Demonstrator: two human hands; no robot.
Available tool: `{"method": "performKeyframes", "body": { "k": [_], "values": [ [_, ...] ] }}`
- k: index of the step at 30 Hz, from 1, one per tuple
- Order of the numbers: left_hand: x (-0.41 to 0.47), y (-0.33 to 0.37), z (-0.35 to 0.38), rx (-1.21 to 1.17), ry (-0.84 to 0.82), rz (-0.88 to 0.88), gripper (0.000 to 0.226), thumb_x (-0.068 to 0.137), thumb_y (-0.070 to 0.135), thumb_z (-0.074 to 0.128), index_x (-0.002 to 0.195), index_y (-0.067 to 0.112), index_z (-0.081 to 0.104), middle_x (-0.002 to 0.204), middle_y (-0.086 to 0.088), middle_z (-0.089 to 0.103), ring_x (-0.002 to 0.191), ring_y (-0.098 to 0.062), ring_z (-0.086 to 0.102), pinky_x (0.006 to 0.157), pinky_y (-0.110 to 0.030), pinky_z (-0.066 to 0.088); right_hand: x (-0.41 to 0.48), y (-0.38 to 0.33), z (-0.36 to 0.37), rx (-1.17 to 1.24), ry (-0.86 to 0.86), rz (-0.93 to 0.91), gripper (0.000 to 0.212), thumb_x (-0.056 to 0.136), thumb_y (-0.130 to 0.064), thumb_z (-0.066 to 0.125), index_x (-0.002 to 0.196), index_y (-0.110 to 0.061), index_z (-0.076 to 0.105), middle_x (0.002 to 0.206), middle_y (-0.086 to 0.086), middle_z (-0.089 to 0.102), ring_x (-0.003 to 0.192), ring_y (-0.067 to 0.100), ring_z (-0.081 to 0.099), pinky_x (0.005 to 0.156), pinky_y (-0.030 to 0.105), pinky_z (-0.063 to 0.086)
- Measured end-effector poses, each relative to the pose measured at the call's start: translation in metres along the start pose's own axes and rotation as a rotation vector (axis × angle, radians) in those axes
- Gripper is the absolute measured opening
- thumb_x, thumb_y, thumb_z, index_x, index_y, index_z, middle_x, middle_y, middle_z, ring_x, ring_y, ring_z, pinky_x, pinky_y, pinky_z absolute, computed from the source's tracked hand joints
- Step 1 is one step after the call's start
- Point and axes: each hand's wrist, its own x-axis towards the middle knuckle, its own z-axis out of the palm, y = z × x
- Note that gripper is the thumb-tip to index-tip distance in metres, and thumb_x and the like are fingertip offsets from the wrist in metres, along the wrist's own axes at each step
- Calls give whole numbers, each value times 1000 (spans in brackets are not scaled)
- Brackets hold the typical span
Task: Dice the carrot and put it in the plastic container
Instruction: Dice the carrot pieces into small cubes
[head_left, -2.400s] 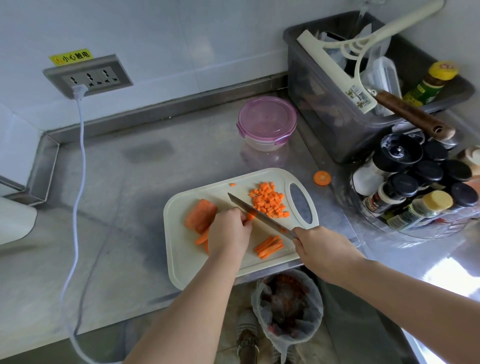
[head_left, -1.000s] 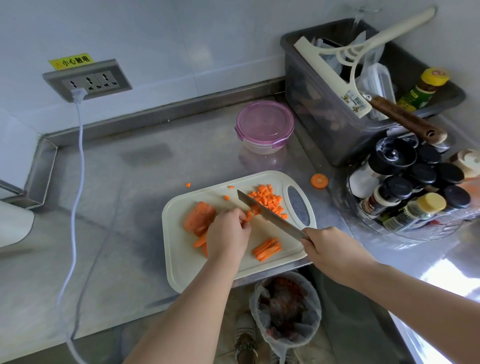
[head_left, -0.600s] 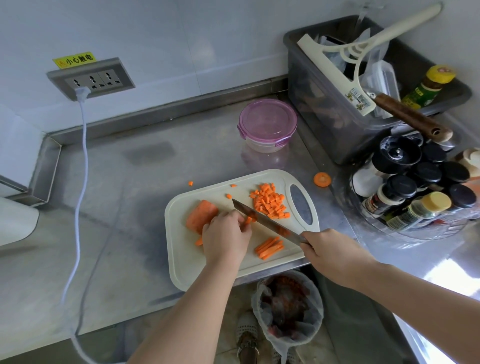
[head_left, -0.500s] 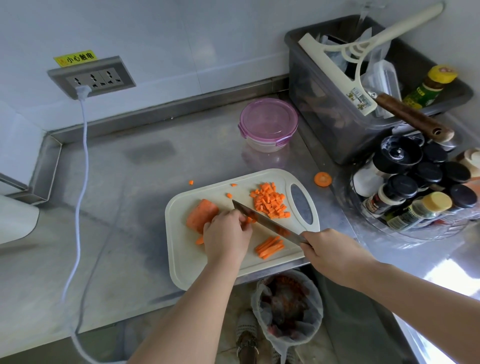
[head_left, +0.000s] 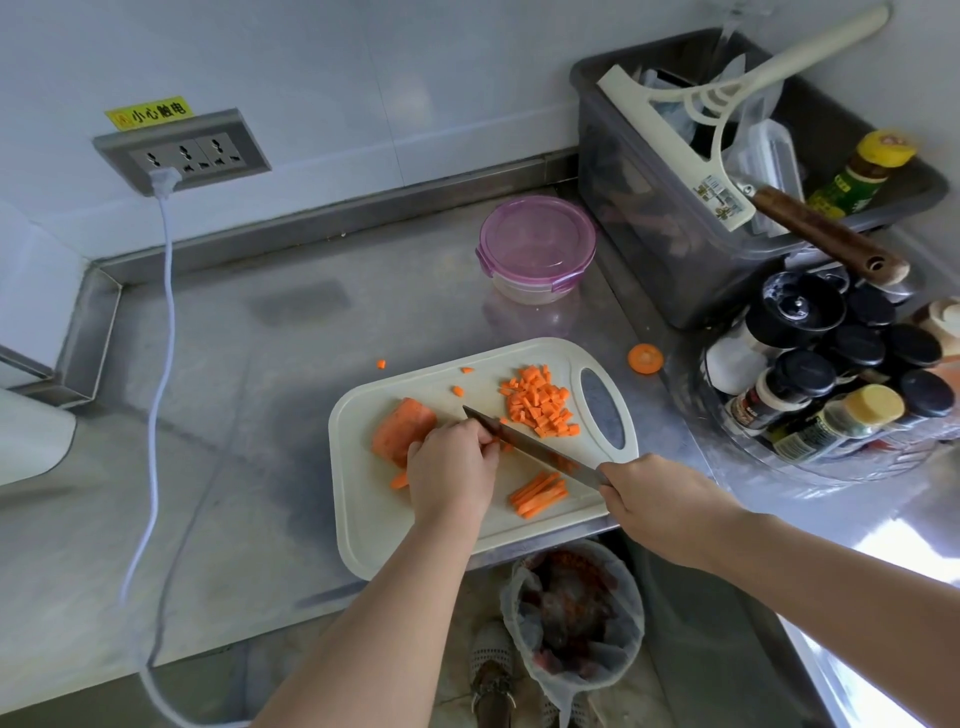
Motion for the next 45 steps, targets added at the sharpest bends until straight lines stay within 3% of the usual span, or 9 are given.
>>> {"method": "performKeyframes", "body": {
  "k": [5, 11, 14, 20, 24, 28, 34, 41, 45],
  "values": [
    [0, -1, 0, -13, -5, -9, 15, 92, 38, 56, 94, 28, 68, 92, 7, 71, 94, -15, 62, 81, -31, 34, 3, 6, -2, 56, 13, 18, 16, 103, -25, 31, 98, -19, 45, 70, -7, 37, 73, 22, 48, 61, 30, 39],
    [8, 6, 2, -97, -56, 7, 14, 91, 32, 59, 99, 28, 69, 95, 6, 72, 95, -15, 64, 87, -35, 46, 1, 15, -4, 188, 144, 34, 35, 101, -29, 35, 66, -24, 32, 65, -3, 47, 62, 22, 47, 52, 31, 33],
    [11, 8, -2, -219, -78, -16, 15, 91, 25, 59, 102, 24, 70, 94, 5, 74, 93, -16, 66, 82, -35, 51, -1, 16, -8, 230, 160, 47, 36, 101, -29, 36, 65, -24, 32, 62, -2, 47, 59, 22, 45, 54, 34, 35],
    [39, -13, -29, -346, 89, -66, 15, 90, 12, 58, 100, 15, 69, 97, -2, 71, 92, -24, 65, 80, -32, 49, -5, 16, -8, 203, 172, 59, 32, 101, -29, 36, 69, -23, 37, 63, -2, 46, 58, 20, 44, 48, 27, 28],
    [71, -35, -48, -181, 147, -81, 32, 91, 3, 49, 119, 11, 63, 119, -13, 60, 103, -31, 60, 84, -32, 43, 3, 9, -10, 238, 195, 105, 32, 100, -26, 36, 69, -22, 36, 61, -1, 46, 54, 17, 40, 47, 29, 27],
    [96, -51, -49, -17, 44, -109, 43, 91, 0, 47, 131, 13, 56, 132, -14, 52, 116, -33, 55, 96, -37, 42, 18, -5, -16, 244, 229, 133, 37, 100, -25, 35, 64, -23, 27, 58, -2, 42, 50, 16, 35, 45, 29, 23],
    [105, -54, -46, 55, -75, -158, 29, 86, 3, 51, 106, 14, 69, 114, -13, 61, 103, -33, 59, 74, -27, 37, 40, -18, -19, 309, 307, 118, 39, 100, -24, 38, 62, -19, 29, 60, -4, 30, 52, 25, 36, 47, 32, 25],
    [122, -60, -48, 87, -121, -69, 25, 86, 3, 53, 99, 19, 66, 108, -6, 66, 99, -29, 61, 78, -31, 46, 43, -14, -21, 339, 307, 167, 38, 100, -26, 36, 63, -20, 30, 54, -1, 38, 49, 17, 33, 46, 31, 24],
    [124, -44, -51, -61, -98, 33, 24, 84, 2, 58, 103, 12, 69, 103, -6, 68, 96, -27, 63, 81, -29, 48, 40, -11, -22, 341, 322, 177, 40, 100, -24, 39, 61, -20, 29, 51, -1, 35, 47, 15, 30, 47, 32, 23]
  ]
}}
